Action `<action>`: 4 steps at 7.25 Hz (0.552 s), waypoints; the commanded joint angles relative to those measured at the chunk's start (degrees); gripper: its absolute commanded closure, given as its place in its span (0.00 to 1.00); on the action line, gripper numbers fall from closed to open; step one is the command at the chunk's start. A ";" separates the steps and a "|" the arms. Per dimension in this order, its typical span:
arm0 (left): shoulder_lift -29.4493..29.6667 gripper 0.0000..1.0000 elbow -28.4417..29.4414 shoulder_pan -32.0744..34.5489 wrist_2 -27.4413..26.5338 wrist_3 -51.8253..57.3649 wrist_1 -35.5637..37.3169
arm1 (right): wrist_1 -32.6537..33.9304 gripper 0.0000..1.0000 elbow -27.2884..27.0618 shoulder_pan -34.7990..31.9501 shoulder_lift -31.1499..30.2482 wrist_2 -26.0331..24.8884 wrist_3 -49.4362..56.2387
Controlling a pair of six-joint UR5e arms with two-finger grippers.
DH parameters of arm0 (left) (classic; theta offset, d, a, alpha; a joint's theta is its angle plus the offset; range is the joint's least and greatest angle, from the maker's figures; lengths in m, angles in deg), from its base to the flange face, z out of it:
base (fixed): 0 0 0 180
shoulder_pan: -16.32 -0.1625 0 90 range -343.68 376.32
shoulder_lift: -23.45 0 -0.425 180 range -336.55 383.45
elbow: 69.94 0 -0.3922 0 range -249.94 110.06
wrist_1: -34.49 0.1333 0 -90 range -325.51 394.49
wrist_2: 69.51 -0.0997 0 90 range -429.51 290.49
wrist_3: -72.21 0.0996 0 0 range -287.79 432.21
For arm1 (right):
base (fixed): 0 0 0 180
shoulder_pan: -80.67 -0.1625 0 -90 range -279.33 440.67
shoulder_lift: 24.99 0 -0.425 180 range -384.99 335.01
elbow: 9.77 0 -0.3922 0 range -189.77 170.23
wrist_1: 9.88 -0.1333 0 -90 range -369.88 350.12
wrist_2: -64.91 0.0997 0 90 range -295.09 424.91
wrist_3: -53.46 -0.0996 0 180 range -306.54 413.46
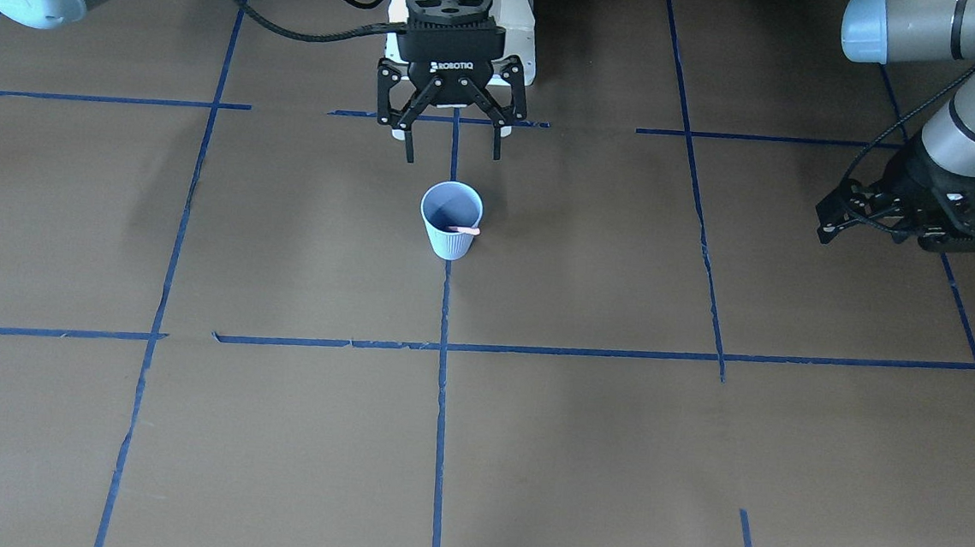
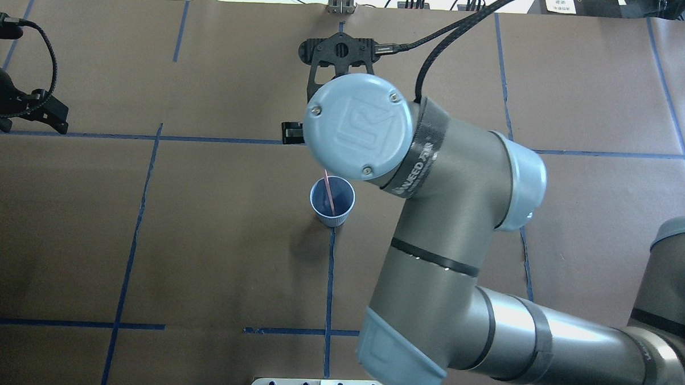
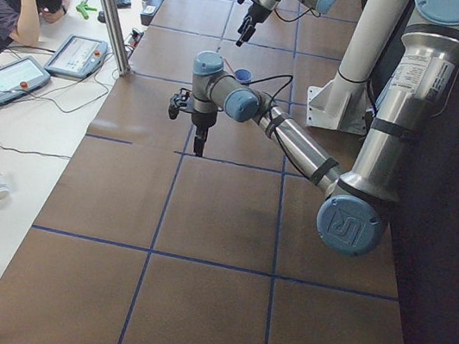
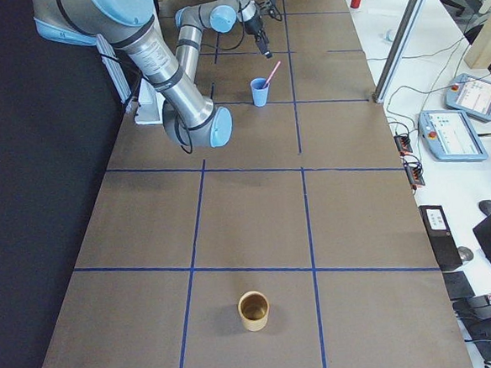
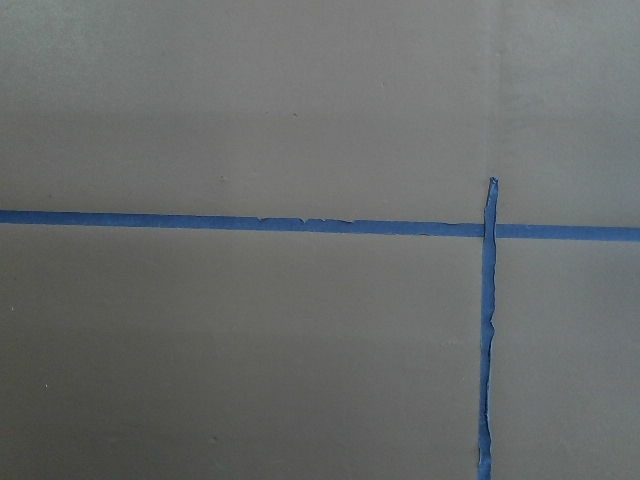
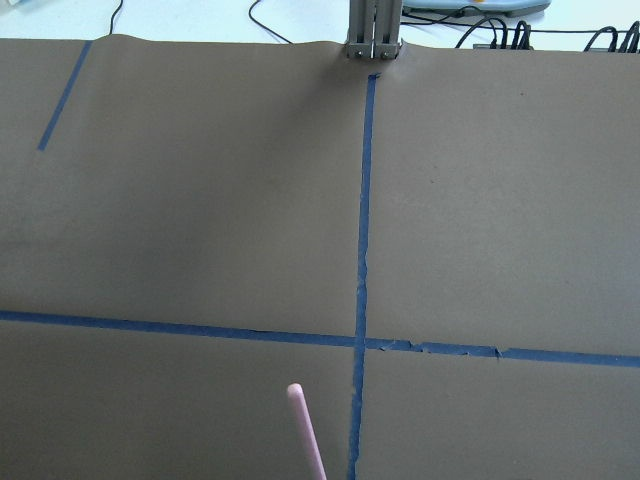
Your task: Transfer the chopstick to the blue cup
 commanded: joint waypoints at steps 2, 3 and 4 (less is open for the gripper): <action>-4.41 0.00 0.35 6.76 6.24 11.34 0.33 | -0.13 0.00 -8.13 -16.51 -12.16 21.15 12.37; -5.74 0.00 0.96 9.66 6.35 16.29 0.51 | -0.22 0.00 -7.97 -22.75 -16.28 28.10 20.00; -6.79 0.00 3.84 11.87 6.87 21.03 0.42 | -0.22 0.00 -7.09 -28.90 -20.23 33.82 30.87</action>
